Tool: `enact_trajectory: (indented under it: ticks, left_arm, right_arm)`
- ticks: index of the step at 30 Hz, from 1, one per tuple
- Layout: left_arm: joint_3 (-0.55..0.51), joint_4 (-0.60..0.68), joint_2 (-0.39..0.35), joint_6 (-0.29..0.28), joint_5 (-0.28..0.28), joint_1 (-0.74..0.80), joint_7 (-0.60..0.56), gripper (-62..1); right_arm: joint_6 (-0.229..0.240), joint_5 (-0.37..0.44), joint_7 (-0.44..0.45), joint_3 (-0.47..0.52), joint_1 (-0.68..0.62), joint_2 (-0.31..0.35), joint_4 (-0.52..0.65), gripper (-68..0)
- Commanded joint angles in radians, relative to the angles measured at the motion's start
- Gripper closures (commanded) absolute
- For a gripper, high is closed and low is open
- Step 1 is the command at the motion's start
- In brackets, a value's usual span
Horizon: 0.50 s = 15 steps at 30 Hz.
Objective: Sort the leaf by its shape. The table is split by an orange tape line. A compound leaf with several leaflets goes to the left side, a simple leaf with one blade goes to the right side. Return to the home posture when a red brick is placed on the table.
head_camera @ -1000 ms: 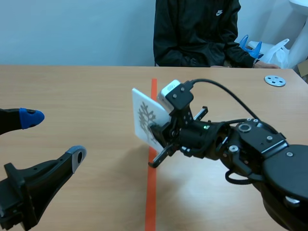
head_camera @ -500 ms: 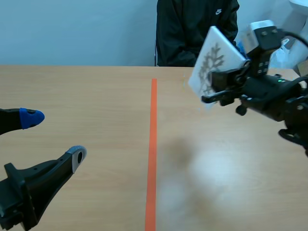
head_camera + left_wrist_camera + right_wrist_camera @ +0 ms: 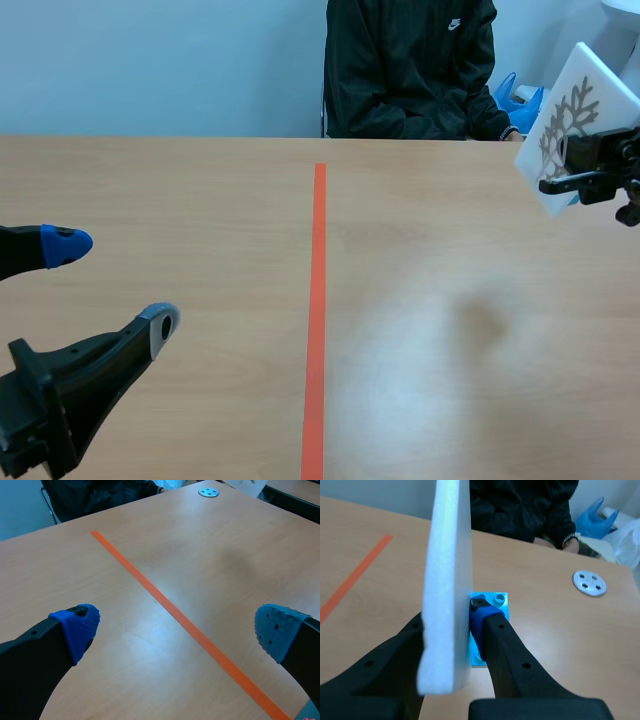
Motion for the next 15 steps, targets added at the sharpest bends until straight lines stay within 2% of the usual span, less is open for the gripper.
enact_trajectory:
  ticks: [1,5,12,15]
  left_arm:
    - [0.001,0.017,0.004,-0.002,-0.006,0.0,-0.011,-62.3]
    - [0.001,0.017,0.004,-0.002,-0.006,0.0,-0.01,-62.3]
    - [0.001,0.017,0.004,-0.002,-0.006,0.0,-0.01,-62.3]
    - [0.001,0.017,0.004,-0.002,-0.006,0.0,-0.01,-62.3]
  right_arm:
    - [-0.011,0.011,0.026,0.006,0.056,0.014,-0.039,-1.5]
    - [-0.015,0.036,0.026,0.005,0.137,0.013,-0.172,-1.5]
    - [-0.06,0.116,0.014,0.004,0.277,0.013,-0.438,-1.5]
    - [-0.06,0.115,0.014,0.003,0.329,0.013,-0.528,-1.5]
